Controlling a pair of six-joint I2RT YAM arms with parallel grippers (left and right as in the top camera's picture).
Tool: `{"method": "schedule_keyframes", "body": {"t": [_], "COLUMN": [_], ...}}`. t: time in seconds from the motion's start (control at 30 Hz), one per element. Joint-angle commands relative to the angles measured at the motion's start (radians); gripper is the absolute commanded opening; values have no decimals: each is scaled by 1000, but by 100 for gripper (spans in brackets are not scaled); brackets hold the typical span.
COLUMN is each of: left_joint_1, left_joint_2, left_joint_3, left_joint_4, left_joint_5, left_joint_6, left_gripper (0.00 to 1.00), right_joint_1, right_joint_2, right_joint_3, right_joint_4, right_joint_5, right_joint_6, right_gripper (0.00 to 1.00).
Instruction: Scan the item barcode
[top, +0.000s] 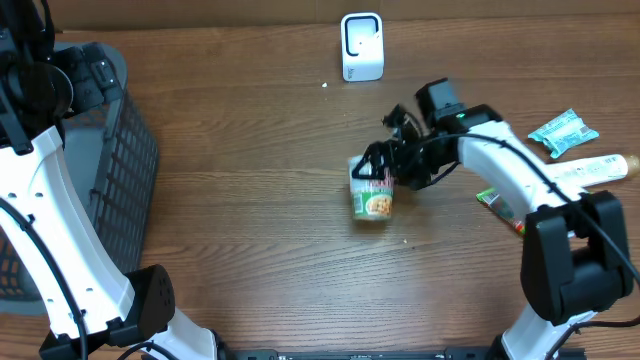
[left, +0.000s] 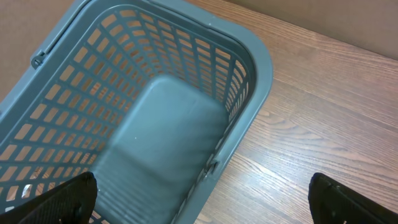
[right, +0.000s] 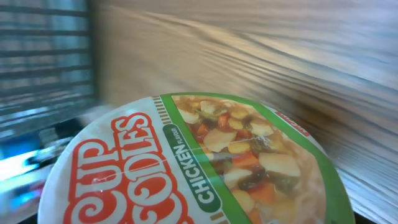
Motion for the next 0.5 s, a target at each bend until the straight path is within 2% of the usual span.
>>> {"method": "schedule_keyframes", "body": {"t": [0.0, 0.1, 0.23, 0.47], "left_joint_1": [-2, -2, -2, -2], "left_joint_2": [2, 2, 2, 2], "left_joint_3": [2, 2, 2, 2], "left_joint_4": [2, 2, 2, 2], "left_joint_5": [1, 1, 1, 0], "left_joint_6": [14, 14, 14, 14], "left_gripper": [100, 99, 99, 99], "right_joint_1": [-77, -120, -154, -158], "right_joint_2": [-4, -4, -4, -12], "right_joint_3": [40, 40, 41, 113], "right_joint_4": [19, 55, 98, 98], "right_joint_5": [-426, -599, -721, -745], "right_joint_6": [-108, -96, -43, 7], "right_gripper": [79, 78, 77, 76]}}
